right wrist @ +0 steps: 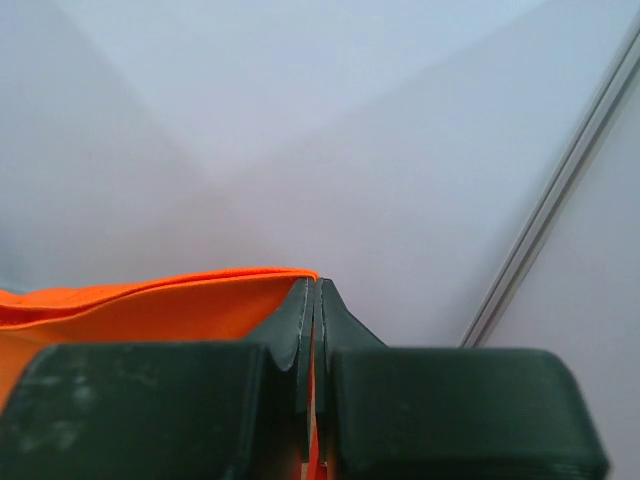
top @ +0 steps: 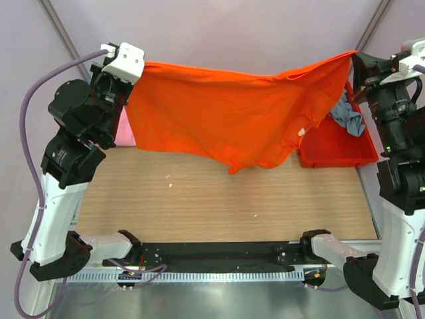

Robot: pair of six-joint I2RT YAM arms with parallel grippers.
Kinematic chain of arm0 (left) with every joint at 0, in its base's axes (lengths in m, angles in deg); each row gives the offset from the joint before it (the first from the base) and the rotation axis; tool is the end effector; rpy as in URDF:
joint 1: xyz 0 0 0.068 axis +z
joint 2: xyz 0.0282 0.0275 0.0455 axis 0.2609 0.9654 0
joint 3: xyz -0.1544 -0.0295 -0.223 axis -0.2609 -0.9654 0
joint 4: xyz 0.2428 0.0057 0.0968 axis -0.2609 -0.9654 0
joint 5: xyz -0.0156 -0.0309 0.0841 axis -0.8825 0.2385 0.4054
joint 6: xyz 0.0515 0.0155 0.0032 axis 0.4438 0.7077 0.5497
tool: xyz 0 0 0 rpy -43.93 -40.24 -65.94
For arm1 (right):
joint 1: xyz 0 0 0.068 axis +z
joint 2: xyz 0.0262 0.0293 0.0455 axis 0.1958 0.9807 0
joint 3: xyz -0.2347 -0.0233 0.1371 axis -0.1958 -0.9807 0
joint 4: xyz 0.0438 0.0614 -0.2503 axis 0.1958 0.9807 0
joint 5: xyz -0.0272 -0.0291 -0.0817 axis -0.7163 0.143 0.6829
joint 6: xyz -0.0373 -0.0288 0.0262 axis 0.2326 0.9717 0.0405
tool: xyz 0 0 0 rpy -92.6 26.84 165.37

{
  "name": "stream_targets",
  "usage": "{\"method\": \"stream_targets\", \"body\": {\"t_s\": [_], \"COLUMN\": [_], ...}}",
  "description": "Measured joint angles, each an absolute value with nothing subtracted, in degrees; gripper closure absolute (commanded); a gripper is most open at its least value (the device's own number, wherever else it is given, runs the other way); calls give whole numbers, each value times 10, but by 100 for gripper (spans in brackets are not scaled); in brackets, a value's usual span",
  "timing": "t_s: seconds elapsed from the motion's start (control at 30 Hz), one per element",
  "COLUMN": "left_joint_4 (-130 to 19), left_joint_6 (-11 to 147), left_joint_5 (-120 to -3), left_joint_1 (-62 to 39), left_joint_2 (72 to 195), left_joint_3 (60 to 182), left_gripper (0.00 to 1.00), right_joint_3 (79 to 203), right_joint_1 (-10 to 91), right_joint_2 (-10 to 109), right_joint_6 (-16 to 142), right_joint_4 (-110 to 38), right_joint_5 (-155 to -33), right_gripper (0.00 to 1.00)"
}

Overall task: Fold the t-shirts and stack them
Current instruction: Flatten the tshirt out

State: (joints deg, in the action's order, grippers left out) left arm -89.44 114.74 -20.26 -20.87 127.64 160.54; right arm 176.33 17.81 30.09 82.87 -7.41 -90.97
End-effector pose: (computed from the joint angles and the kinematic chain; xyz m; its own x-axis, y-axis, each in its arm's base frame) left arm 0.1532 -0.0874 0.5867 0.1455 0.4911 -0.8589 -0.0261 0.8697 0.4929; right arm 0.1084 0.0150 0.6090 0.3808 -0.1804 -0.9069 -0.0981 0.9674 -0.2336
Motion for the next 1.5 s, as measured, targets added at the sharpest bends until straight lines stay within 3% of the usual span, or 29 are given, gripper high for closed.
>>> {"method": "stream_targets", "body": {"t_s": [0.6,1.13,1.33,1.5], "left_joint_4": [-929,-962,-977,-974], "left_joint_6": [1126,1068,1084,1106], "left_joint_5": [-245,-337,-331,-310], "left_joint_1": [-198,-165,-164,-166], "left_joint_2": [1249,1160,1156,1133], "left_joint_3": [1561,1667,1626,1491], "left_gripper": [100,100,100,100], "right_joint_3": [1776,1965,1893,1782], "right_joint_1": [178,176,174,174], "right_joint_2": [260,226,222,214], "right_joint_6": [828,808,835,859], "right_joint_4": [-44,-29,-20,-19], "right_joint_5": [-939,-979,-970,-968], "right_gripper": [99,99,99,99]}}
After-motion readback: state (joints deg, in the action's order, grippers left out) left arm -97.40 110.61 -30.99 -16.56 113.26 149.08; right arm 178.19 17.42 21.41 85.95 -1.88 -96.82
